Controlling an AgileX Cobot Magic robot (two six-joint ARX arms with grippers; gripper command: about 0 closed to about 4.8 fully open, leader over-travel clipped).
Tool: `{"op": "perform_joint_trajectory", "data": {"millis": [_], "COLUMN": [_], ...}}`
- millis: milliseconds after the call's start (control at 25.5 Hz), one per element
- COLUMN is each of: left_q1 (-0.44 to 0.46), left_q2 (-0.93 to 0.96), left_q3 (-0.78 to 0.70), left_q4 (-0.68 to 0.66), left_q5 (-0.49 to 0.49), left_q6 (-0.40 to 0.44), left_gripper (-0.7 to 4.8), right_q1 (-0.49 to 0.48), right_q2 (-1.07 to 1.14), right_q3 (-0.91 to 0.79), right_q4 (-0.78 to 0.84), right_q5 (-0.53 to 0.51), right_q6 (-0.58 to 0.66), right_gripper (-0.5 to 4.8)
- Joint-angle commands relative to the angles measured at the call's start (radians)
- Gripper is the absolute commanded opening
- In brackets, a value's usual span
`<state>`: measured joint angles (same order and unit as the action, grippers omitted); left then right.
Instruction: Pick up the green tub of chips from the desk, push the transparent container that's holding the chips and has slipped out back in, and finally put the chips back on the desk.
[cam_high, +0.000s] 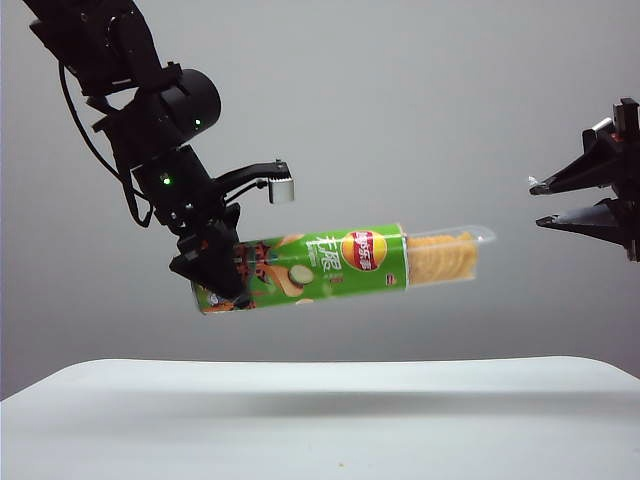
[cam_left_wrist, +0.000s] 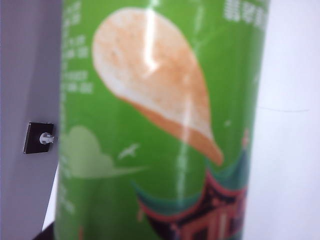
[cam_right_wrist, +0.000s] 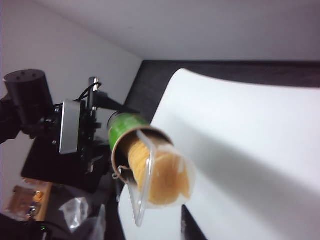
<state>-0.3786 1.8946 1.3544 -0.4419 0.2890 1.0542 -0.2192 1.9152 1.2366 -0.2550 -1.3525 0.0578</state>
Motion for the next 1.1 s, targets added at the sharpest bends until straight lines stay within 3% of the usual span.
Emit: {"op": "perform_joint_trajectory", "data": {"millis": [39,391,587,822,979,1096], "left_q1": [-0.002,-0.008,-0.008,-0.009,-0.010,-0.012], "left_q2": [-0.014,-0.014,-0.014,-0.014,-0.014,-0.014], "left_q3": [0.002,0.002,0.002,0.002,0.002,0.002], "left_q4": [0.008,0.018,0.019,0.042,0.089,0.111], "left_q5": [0.038,0.056,0.056,0.087,0.158,0.172], "left_q6": [-0.018,-0.018,-0.018,-0.020,-0.097,-0.105], "left_gripper": [2.41,2.41,2.41,2.41,2.41,2.41], "right_q1": [0.039,0.139,0.136,0.152,0.179,0.209], "right_q2": [-0.005,-0.005,-0.005,-0.005,-0.005,-0.005], "right_q3": [0.001,0.001,0.001,0.001,0.001,0.001], "right_q4": [-0.006,0.013,0.025,0.024,0.019,0.024], "right_q5": [-0.016,0.049,0.053,0.053,0.060,0.065], "right_q6": [-0.003,-0.008,-0.009,-0.008,-0.005,-0.006], "right_gripper": [1.86,1.60,-0.06,-0.07,-0.07,-0.07]}}
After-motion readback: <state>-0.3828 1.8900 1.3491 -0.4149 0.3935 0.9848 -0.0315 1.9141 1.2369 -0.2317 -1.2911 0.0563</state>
